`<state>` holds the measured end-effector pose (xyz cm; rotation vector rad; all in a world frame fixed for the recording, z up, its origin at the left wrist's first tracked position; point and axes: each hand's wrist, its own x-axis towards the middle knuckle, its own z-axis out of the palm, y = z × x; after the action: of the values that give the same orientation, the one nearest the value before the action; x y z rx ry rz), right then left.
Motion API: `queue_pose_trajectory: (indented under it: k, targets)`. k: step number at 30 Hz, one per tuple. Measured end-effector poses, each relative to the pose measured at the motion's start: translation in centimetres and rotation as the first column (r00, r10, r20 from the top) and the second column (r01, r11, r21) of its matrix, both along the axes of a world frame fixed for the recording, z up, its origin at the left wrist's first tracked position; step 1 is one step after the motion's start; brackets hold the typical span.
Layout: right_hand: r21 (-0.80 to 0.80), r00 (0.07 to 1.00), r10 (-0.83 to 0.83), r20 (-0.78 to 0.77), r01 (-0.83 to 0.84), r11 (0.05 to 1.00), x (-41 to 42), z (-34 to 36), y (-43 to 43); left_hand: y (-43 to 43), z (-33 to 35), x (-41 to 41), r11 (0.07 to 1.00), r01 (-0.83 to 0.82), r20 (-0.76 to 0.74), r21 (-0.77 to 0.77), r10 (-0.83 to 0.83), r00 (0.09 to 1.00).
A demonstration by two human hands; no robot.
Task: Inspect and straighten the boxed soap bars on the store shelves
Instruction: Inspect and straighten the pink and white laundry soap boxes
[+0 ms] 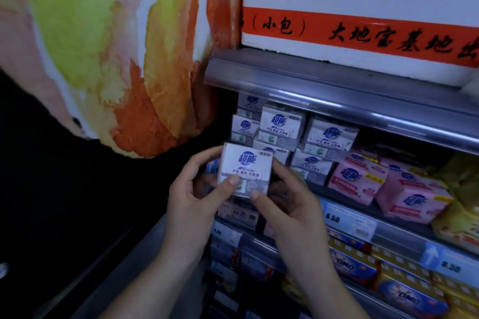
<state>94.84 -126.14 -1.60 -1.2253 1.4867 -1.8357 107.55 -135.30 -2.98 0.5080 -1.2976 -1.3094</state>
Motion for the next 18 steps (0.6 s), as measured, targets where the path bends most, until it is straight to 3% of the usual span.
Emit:
queue_pose_trajectory:
  k: [6, 11, 13, 18]
  targets:
    - [0.008, 0.999, 0.014, 0.044, -0.015, 1.000, -1.3, -0.1, 4.3, 3.4, 0.6, -0.2, 0.970, 0.230, -0.019, 0.078, -0.229, 0.973]
    - [0.061, 0.999, 0.040, 0.005, -0.041, 0.997, -2.8, -0.3, 7.8, 6.4, 0.6, -1.2, 0.934, 0.299, -0.031, 0.195, -0.299, 0.954]
    - [0.095, 0.994, 0.084, 0.073, -0.091, 0.991, -3.2, -0.5, 9.1, 7.5, 0.7, -1.8, 0.902, 0.364, -0.043, 0.234, -0.365, 0.930]
    - [0.097, 0.978, 0.055, 0.202, -0.076, 0.992, -4.4, -0.7, 12.4, 8.8, 0.1, -2.6, 0.878, 0.464, 0.100, 0.116, -0.476, 0.874]
